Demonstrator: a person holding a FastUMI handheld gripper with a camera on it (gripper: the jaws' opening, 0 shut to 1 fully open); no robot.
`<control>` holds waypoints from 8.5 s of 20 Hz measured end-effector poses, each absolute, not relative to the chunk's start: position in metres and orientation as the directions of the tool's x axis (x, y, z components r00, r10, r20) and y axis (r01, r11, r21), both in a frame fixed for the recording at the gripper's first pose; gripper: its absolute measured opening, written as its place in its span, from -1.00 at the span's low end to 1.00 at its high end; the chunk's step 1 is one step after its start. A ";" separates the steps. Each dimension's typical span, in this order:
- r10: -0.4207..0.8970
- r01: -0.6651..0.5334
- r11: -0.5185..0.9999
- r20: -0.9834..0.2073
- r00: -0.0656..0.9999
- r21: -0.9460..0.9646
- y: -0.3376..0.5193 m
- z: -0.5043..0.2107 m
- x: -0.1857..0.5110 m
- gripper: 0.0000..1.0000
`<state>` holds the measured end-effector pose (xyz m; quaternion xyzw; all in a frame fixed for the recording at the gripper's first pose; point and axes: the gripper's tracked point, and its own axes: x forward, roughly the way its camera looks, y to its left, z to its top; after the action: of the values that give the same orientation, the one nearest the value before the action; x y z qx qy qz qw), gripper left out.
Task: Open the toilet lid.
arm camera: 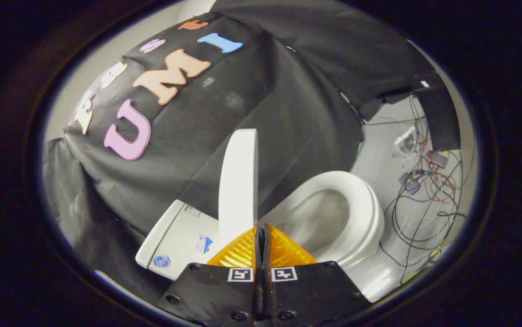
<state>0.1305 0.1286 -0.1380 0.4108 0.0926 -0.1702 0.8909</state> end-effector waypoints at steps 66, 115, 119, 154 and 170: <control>-0.210 0.242 0.969 -0.344 0.915 0.050 0.371 -0.020 0.256 -0.98; -0.197 0.203 0.979 -0.166 0.966 0.018 0.212 0.046 0.147 0.98; -0.180 0.185 0.983 -0.162 0.970 0.016 0.196 0.043 0.141 0.98; -0.181 0.176 0.983 -0.164 0.970 -0.044 0.052 -0.010 0.094 1.00; -0.184 0.183 0.983 -0.173 0.968 -0.021 0.003 -0.021 0.081 0.98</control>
<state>0.0805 0.0035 -0.0214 -0.0026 0.0874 -0.0925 0.9919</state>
